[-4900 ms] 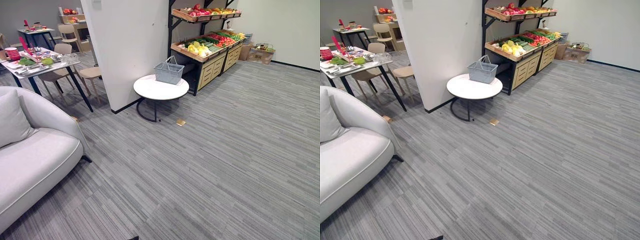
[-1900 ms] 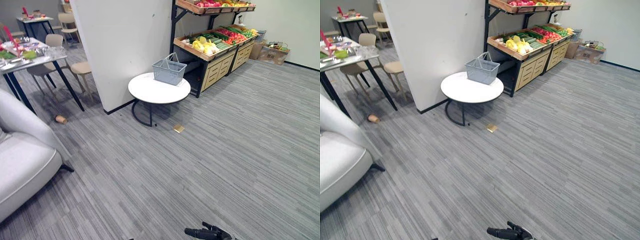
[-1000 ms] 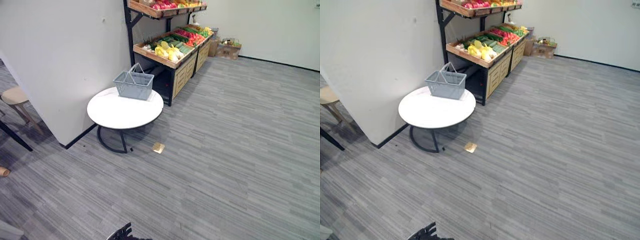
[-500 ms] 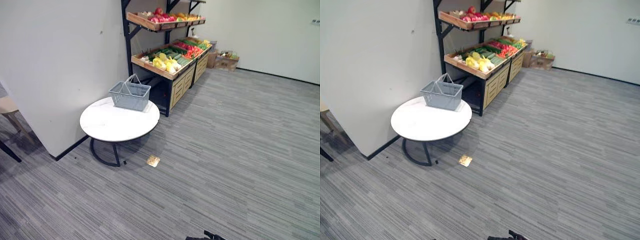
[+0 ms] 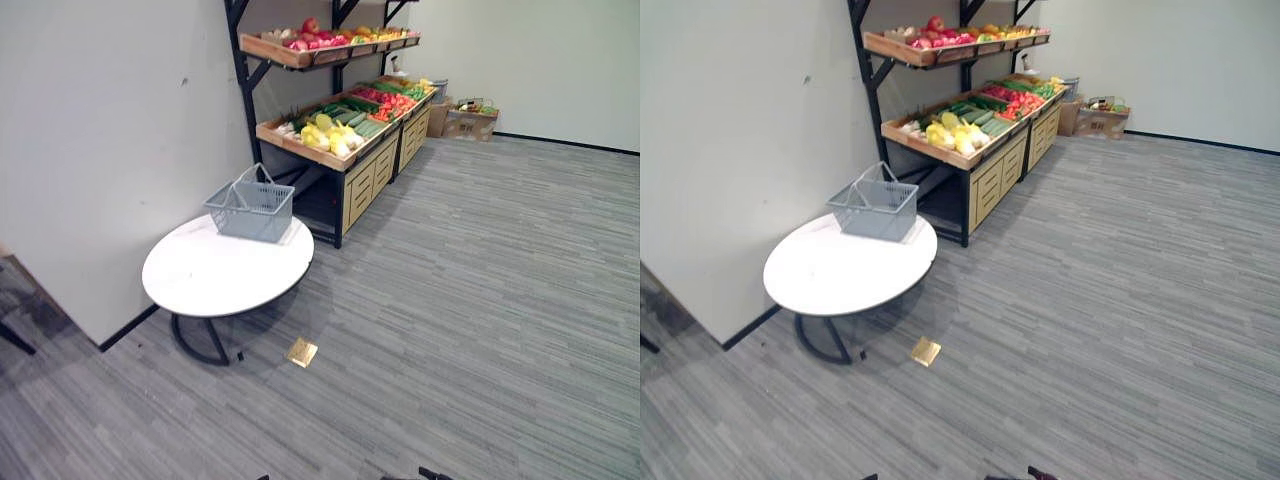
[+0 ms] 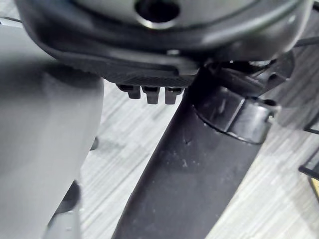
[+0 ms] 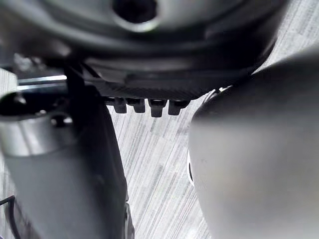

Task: Pick vegetable in the basket

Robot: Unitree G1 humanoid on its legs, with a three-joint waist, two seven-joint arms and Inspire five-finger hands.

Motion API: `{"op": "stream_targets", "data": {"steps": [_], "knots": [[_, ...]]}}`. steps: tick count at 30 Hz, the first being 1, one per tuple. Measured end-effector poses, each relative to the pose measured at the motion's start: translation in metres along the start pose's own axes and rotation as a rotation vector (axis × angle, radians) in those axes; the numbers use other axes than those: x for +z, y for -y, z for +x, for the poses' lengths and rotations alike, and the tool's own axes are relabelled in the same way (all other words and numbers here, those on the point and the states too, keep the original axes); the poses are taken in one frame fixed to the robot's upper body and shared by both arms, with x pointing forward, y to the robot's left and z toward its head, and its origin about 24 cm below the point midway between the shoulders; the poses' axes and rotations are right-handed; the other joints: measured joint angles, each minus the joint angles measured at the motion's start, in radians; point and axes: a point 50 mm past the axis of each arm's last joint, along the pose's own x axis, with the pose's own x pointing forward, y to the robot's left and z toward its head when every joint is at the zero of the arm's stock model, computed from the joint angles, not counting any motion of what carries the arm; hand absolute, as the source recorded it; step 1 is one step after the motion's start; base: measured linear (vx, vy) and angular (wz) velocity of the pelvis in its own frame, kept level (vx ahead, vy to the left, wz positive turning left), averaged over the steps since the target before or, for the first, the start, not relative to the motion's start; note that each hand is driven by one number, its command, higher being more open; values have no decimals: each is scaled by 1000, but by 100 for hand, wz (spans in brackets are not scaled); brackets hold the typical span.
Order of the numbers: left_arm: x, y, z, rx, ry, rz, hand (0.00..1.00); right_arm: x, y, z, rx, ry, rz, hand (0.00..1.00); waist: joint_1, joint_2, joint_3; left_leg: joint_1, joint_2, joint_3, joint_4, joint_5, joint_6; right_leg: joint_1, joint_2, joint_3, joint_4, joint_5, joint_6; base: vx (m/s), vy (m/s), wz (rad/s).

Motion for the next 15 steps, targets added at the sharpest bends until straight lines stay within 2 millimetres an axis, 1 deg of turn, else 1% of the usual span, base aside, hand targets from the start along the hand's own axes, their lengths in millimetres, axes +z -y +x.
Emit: {"op": "stream_targets", "data": {"steps": [1,2,3,4,5,6,7,8,9,10,11,12,13,14,15], "knots": [[2,-1,-1,2,25,7,100,-5,0,0,10,-31,1,100,1,-12,7,-24,-7,53,19,-27,12,61,-4,22,-41,8,-8,379,65,-48],[4,-1,-1,1,53,15,100,-6,-2,0,20,-46,-4,100,5,-27,17,-48,-29,110,-17,-62,23,111,-25,52,-66,11,-8,370,79,-53],[7,0,-1,-3,71,19,100,-6,-2,0,27,-50,-6,100,8,-36,23,-63,-48,130,-52,-81,31,130,-40,67,-73,11,-8,335,112,-54],[11,1,-1,-13,95,22,100,-6,-3,0,35,-55,-9,100,9,-48,31,-94,-81,150,-119,-96,39,154,-66,85,-81,11,-7,296,148,-53],[16,4,0,-38,127,25,100,-7,-3,0,44,-64,-13,100,12,-58,37,-142,-125,155,-234,-96,39,176,-100,100,-88,11,-5,339,204,-63],[19,7,0,-66,151,22,100,-8,-2,-1,51,-71,-22,100,19,-60,40,-183,-165,145,-395,-57,30,194,-127,109,-104,8,6,278,194,-56],[20,9,0,-81,158,24,100,-8,-1,-1,54,-73,-28,100,21,-59,40,-196,-183,127,-497,-11,28,206,-135,119,-117,1,17,317,226,-55],[21,11,0,-103,172,23,100,-10,1,-2,61,-79,-32,100,32,-59,45,-204,-212,87,-633,170,33,233,-147,147,-138,-24,57,376,233,-43],[21,8,-1,-97,174,25,100,-15,-2,-2,65,-83,-37,100,34,-75,39,-176,-248,89,-671,202,49,249,-169,185,-167,-28,66,393,215,-23],[22,9,-1,-100,175,26,100,-14,-2,-2,79,-75,-52,100,27,-74,39,-185,-248,82,-664,199,52,246,-158,207,-182,-10,54,434,225,9],[26,10,0,-114,192,33,100,-11,-3,-2,100,-73,-82,100,22,-71,42,-217,-235,70,-592,167,72,246,-130,244,-207,43,52,262,139,21],[28,10,0,-120,199,35,100,-12,-3,-2,107,-79,-92,100,24,-69,46,-230,-230,72,-552,154,80,261,-132,252,-212,60,61,378,248,5],[36,7,-2,-133,233,11,100,-8,-5,0,119,-88,-118,100,34,-65,74,-271,-224,106,-413,113,66,307,-153,305,-208,97,94,218,225,-1],[34,6,-3,-138,228,5,100,-12,-4,-1,124,-102,-118,100,32,-77,57,-264,-234,101,-489,122,71,311,-163,309,-204,96,95,232,256,-9],[29,7,-2,-141,209,0,100,-15,1,-3,120,-111,-120,100,30,-59,36,-246,-226,101,-586,167,85,302,-154,310,-192,97,97,67,165,-25]]}}
